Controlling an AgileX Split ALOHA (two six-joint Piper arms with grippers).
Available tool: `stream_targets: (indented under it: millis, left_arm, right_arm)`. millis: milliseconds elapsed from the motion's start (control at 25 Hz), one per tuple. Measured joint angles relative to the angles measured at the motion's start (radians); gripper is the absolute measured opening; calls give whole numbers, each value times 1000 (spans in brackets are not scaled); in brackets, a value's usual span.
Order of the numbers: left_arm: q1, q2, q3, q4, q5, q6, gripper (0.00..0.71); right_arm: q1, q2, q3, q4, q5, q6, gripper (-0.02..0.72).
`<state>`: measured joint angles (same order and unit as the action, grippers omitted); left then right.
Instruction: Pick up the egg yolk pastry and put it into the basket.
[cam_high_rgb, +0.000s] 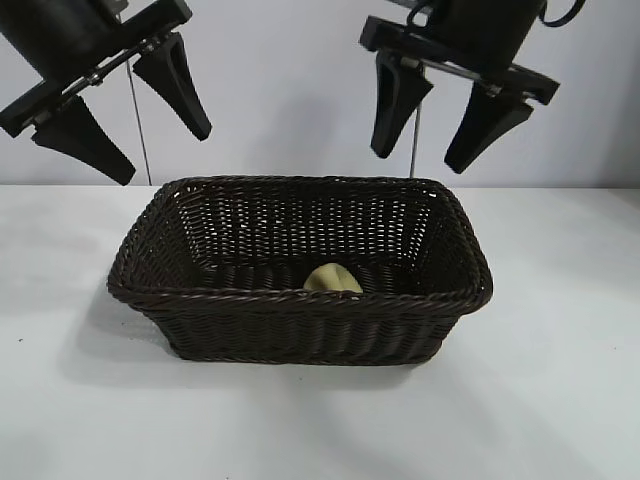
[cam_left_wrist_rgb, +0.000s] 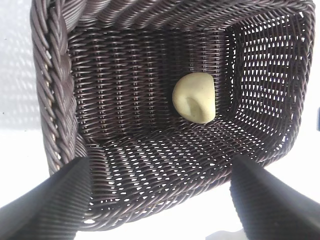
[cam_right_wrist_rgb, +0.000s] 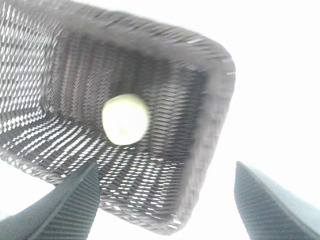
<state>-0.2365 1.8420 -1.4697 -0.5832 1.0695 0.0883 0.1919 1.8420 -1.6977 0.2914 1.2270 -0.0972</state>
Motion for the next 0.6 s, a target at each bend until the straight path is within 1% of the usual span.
stream_targets:
  millis: [600]
  left_arm:
    - [0, 0, 0, 0, 0, 0, 561]
  right_arm:
    - [0, 0, 0, -15, 5, -1, 540]
